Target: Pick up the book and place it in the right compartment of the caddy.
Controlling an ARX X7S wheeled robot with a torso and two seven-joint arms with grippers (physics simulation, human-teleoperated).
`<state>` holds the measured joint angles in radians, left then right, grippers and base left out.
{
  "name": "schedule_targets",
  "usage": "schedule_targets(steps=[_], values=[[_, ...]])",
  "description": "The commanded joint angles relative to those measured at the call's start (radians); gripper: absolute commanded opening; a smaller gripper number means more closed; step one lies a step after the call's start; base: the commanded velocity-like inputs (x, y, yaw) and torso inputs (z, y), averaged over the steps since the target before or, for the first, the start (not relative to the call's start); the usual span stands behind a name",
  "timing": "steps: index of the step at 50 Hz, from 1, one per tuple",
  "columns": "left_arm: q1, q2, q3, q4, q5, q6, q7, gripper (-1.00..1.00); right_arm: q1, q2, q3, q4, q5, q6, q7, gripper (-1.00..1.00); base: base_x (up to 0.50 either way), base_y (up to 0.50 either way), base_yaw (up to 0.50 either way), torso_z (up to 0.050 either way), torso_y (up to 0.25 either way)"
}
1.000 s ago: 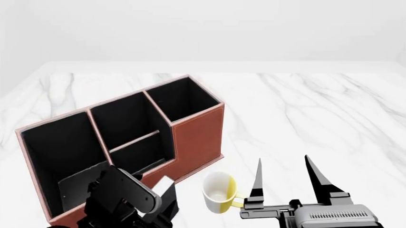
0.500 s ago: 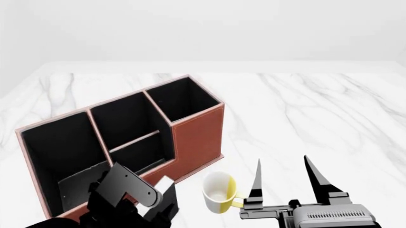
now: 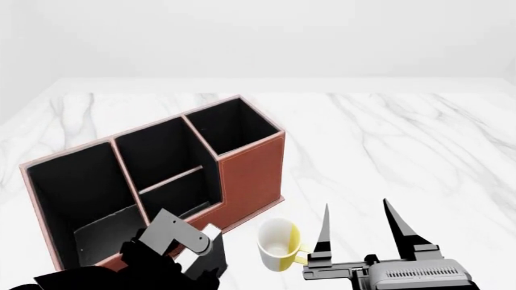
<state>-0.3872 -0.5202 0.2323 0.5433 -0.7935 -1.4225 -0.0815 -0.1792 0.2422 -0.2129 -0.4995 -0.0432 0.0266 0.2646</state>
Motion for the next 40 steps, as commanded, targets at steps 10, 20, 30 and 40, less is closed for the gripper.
schedule_targets(steps=[10, 20, 30, 40], values=[[-0.027, 0.036, 0.116, -0.197, 0.131, 0.095, 0.015, 1.00, 0.004, -0.008, 0.014, 0.009, -0.007, 0.003, -0.010, 1.00, 0.00, 0.00, 0.00, 0.000, 0.000], [-0.019, 0.019, 0.180, -0.193, 0.160, 0.155, 0.035, -1.00, 0.004, 0.001, 0.005, 0.007, -0.002, 0.005, 0.000, 1.00, 0.00, 0.00, 0.00, -0.005, 0.000], [0.023, -0.019, 0.150, -0.044, 0.135, 0.177, 0.020, -1.00, 0.005, 0.011, 0.002, 0.004, 0.007, 0.006, 0.008, 1.00, 0.00, 0.00, 0.00, -0.004, 0.000], [0.024, -0.055, -0.061, 0.278, -0.068, 0.034, -0.023, -1.00, 0.010, 0.019, 0.000, 0.002, 0.017, 0.012, 0.016, 1.00, 0.00, 0.00, 0.00, 0.000, 0.000]])
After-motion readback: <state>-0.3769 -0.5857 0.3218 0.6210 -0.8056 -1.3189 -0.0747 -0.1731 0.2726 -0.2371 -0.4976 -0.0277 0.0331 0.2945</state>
